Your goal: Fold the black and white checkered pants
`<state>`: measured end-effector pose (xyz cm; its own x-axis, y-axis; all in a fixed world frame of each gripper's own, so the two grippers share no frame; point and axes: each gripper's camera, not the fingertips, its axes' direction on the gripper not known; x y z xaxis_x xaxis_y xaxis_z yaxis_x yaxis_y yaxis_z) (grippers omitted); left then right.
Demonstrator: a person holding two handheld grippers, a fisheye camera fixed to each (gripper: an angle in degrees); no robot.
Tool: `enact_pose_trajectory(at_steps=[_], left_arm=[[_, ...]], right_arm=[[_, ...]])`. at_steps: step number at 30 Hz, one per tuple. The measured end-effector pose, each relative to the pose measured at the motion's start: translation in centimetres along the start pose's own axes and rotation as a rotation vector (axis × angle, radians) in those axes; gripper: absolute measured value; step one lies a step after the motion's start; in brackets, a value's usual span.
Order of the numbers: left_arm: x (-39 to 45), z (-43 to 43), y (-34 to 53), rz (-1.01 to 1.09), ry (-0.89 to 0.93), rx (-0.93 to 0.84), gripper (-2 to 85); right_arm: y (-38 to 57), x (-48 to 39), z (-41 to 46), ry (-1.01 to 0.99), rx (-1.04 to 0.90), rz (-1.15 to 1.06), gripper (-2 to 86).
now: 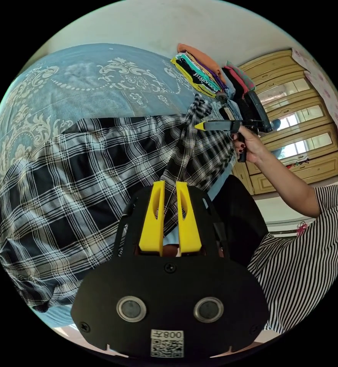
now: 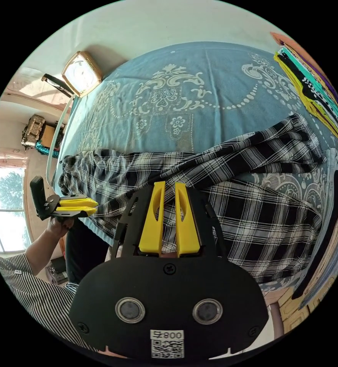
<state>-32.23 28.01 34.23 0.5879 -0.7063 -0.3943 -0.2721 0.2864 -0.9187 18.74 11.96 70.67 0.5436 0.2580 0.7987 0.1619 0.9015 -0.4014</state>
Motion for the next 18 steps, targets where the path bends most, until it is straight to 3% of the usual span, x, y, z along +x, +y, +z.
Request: enact_pose_trajectory(at_steps=[18], left_arm=[[3.7,8.7,-7.2,0.06,-0.127,-0.108,2.5]], right_arm=[[-0.6,0.8,-8.0,0.026,-0.065,0.115,6.7]])
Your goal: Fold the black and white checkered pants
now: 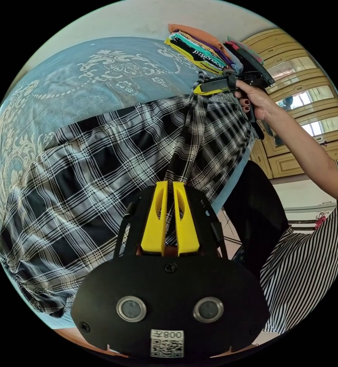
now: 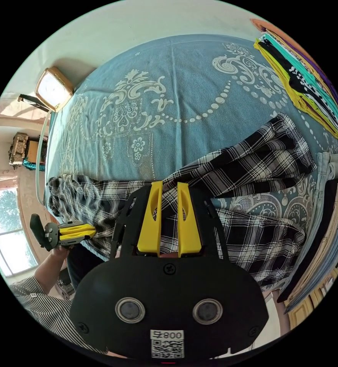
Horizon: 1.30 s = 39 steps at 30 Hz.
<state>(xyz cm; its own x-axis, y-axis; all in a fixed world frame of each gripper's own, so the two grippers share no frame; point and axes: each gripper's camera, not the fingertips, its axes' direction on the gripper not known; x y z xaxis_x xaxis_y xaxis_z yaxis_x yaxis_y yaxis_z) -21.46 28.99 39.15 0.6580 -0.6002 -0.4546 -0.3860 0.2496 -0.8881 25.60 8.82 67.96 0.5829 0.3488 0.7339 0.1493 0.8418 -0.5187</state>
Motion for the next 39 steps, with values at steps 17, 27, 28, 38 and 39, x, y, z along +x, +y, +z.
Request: enact_pose_trajectory(at_steps=[17,27,28,38,39], left_arm=[[4.2,1.0,-4.6,0.036,0.029,0.088,0.9],[8.4,2.4,-6.8,0.138,0.042,0.04,0.9],[8.6,2.7,-6.9,0.144,0.044,0.031,0.9],[11.6,6.6,-9.3,0.179,-0.039,-0.138,0.7],[11.7,6.9,-9.6,0.171,-0.044,-0.147,0.8]], right_arm=[[6.9,1.5,-7.9,-0.114,0.053,0.038,0.0],[17.5,4.7,-15.0,-0.237,0.197,0.063,0.2],[18.2,4.8,-15.2,-0.239,0.2,0.064,0.2],[26.9,6.5,-14.8,-0.213,0.138,0.075,0.1],[27.5,6.7,-14.7,-0.221,0.135,0.076,0.1]])
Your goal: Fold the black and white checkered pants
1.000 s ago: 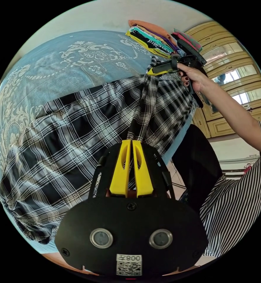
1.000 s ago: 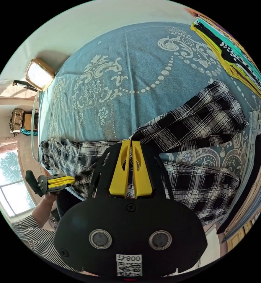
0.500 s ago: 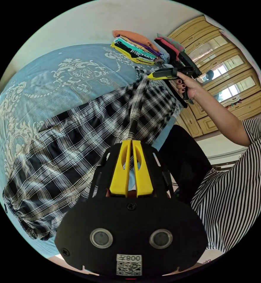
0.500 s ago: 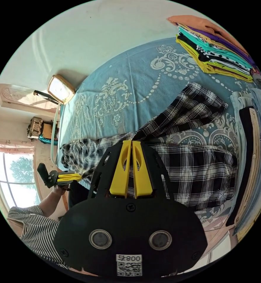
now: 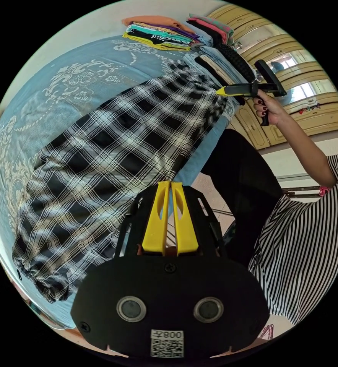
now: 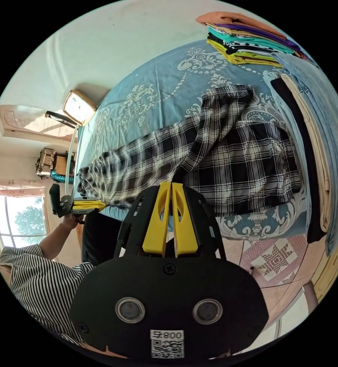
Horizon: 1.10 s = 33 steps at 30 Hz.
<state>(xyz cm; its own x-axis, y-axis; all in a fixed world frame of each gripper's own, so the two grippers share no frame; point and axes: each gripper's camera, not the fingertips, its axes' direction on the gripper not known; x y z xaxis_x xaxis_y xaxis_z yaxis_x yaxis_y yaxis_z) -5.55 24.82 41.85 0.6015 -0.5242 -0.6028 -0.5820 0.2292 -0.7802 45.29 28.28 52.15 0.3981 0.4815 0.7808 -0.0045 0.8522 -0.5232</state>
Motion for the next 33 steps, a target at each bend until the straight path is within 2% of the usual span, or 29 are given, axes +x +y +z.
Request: enact_pose_trajectory(at_steps=[17,22,30,33], left_arm=[[1.0,3.5,-4.4,-0.042,-0.053,-0.117,0.8],[0.1,4.2,-5.1,-0.104,-0.009,-0.091,1.0],[-1.4,3.9,-5.1,-0.248,0.104,0.017,1.5],[-1.5,4.2,-5.4,-0.282,0.122,0.027,1.6]], right_arm=[[7.3,2.5,0.0,0.0,-0.027,0.005,0.2],[8.7,3.5,0.2,-0.032,-0.013,0.028,0.2],[11.9,5.3,-2.2,-0.137,0.115,0.134,0.1],[12.1,4.1,-2.8,-0.134,0.137,0.084,0.0]])
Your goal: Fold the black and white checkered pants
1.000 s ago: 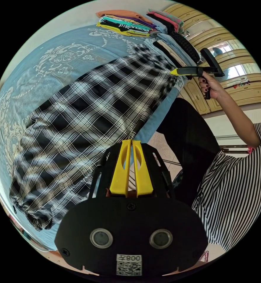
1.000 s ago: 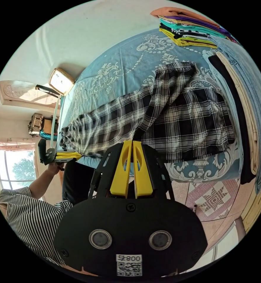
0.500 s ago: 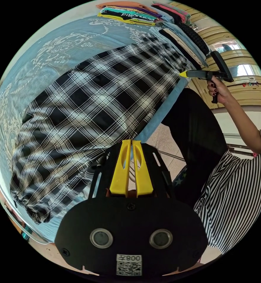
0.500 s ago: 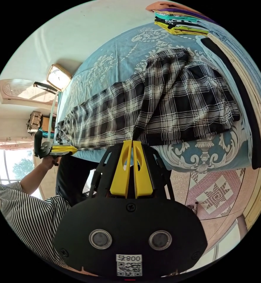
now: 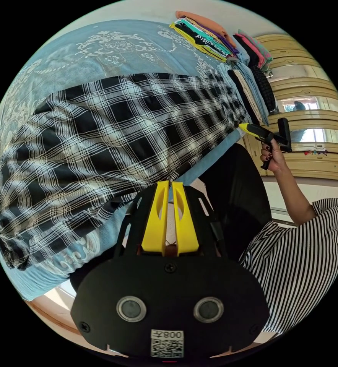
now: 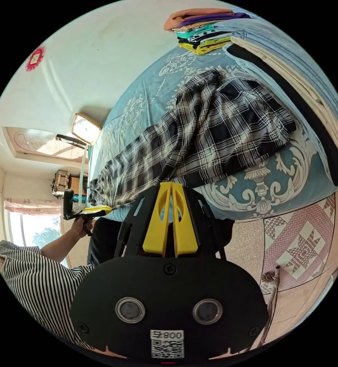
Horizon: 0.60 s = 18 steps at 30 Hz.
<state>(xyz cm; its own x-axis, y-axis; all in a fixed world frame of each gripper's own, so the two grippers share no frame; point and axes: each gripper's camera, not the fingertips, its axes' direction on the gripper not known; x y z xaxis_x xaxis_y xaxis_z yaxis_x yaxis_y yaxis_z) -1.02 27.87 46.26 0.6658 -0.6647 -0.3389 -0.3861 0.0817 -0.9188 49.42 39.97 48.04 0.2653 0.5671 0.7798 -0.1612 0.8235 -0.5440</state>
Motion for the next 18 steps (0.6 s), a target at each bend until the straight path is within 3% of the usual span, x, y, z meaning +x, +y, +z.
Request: enact_pose_trajectory(at_steps=[8,14,18], left_arm=[[0.7,0.3,-0.9,-0.032,-0.029,0.02,1.4],[1.1,0.2,-1.1,-0.107,0.028,0.081,0.9],[1.4,0.1,-2.4,-0.13,0.135,0.158,1.0]], right_arm=[[0.3,-2.2,2.7,0.15,-0.132,-0.121,-0.1],[1.6,-1.1,1.5,0.052,-0.102,-0.066,0.2],[1.5,-1.8,-0.6,0.095,-0.022,-0.071,1.1]])
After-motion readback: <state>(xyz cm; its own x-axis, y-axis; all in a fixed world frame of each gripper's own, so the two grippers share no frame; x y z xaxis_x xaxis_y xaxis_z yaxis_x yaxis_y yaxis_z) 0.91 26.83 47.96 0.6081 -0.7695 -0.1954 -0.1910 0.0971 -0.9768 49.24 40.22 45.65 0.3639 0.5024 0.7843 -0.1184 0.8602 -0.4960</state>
